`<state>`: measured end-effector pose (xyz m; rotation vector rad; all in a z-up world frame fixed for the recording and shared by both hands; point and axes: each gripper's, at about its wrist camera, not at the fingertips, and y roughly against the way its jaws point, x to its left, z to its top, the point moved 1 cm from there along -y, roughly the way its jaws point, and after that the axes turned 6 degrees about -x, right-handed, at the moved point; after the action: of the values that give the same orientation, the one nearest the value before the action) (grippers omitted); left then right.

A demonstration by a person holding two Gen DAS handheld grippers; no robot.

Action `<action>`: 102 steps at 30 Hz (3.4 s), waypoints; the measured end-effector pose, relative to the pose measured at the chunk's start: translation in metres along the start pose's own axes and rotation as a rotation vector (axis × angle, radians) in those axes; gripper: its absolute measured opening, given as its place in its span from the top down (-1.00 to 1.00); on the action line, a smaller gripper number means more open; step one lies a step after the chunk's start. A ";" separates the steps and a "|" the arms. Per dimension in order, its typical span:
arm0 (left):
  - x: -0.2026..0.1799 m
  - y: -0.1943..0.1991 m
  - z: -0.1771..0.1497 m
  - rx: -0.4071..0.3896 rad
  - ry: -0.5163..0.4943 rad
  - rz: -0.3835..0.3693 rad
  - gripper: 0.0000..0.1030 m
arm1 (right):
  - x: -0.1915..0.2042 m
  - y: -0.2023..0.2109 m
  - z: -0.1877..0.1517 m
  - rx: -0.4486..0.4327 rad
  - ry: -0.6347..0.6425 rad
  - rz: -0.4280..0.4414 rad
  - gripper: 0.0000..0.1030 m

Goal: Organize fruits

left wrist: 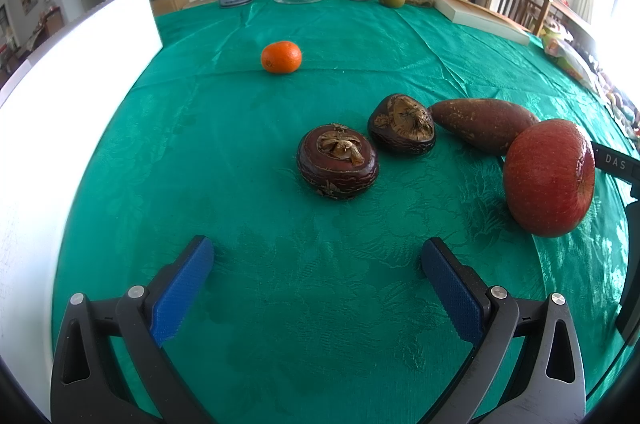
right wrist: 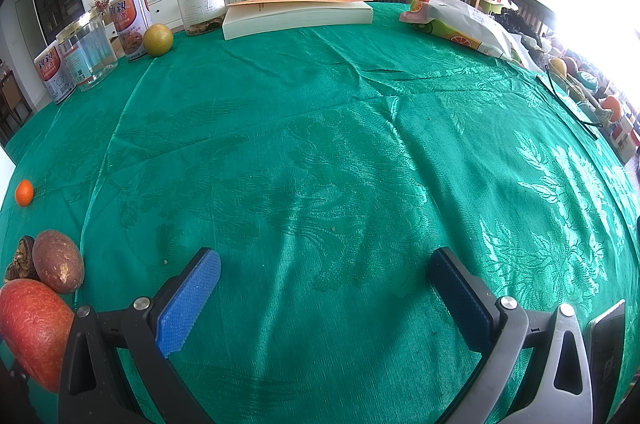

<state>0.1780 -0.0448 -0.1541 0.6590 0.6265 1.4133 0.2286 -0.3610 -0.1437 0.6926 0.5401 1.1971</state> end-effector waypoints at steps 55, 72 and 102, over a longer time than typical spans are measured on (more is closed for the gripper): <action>0.007 -0.011 0.042 0.010 -0.103 -0.185 -0.94 | 0.004 -0.004 0.007 0.015 -0.008 -0.011 -1.00; 0.050 0.046 0.017 0.025 0.060 -0.263 0.13 | 0.142 0.077 -0.040 0.043 0.345 0.262 -0.77; 0.347 0.096 -0.004 0.239 0.412 0.124 0.09 | 0.470 0.242 -0.111 0.253 0.789 0.849 -0.31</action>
<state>0.1318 0.3063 -0.0875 0.6038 1.1083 1.6207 0.1274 0.1616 -0.0504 0.6629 1.1264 2.2559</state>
